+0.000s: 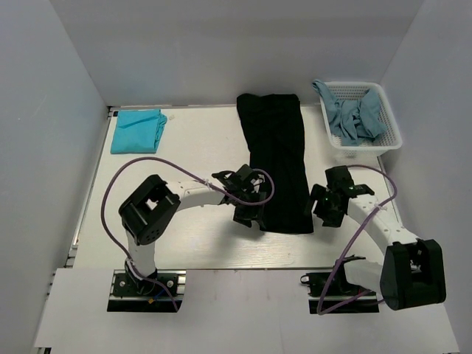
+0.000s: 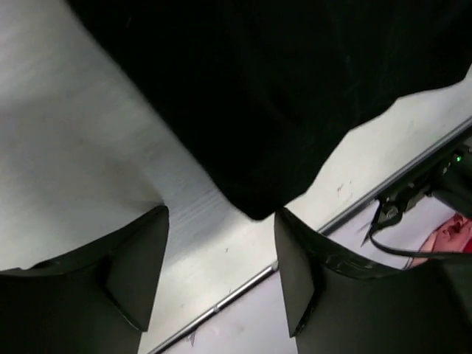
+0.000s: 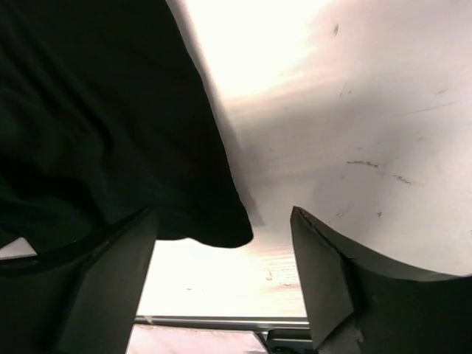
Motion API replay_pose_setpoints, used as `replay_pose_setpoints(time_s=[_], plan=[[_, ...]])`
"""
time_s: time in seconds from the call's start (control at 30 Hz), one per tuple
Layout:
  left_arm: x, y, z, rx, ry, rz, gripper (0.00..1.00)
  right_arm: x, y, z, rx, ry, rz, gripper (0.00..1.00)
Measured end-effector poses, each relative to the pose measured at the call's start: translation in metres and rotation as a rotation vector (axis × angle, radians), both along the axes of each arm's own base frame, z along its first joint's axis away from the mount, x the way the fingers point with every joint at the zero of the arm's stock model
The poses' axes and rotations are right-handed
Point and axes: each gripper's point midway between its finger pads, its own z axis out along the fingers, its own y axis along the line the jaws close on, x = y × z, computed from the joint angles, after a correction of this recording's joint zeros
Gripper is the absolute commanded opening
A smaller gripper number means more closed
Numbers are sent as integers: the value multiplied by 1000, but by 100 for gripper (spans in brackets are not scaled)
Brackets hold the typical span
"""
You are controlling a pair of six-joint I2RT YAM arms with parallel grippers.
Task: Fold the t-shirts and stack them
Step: Rotate the tshirt 90 degrees
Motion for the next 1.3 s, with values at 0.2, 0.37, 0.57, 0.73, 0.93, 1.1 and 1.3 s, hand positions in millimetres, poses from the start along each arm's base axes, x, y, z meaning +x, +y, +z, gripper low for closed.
replay_pose_setpoints(time_s=[0.2, 0.37, 0.57, 0.73, 0.93, 1.1, 1.3], plan=[[7, -22, -6, -5, -16, 25, 41, -16, 10, -23, 76, 75, 14, 61], [9, -29, -14, 29, -26, 33, 0, -22, 23, -30, 156, 87, 42, 38], [4, -11, -12, 105, -43, 55, 0, -26, 36, -36, 235, 109, 76, 0], [-13, 17, 5, 154, -23, 98, 0, -48, 45, -20, 295, 164, 133, 0], [-41, 34, 38, 97, 7, 148, 0, -73, 53, 13, 377, 110, 188, 0], [-77, 48, 20, 153, 111, 140, 0, -122, 59, -7, 457, 276, 193, 0], [-100, 49, 16, 187, 175, 103, 8, -135, 63, -2, 483, 310, 225, 0]])
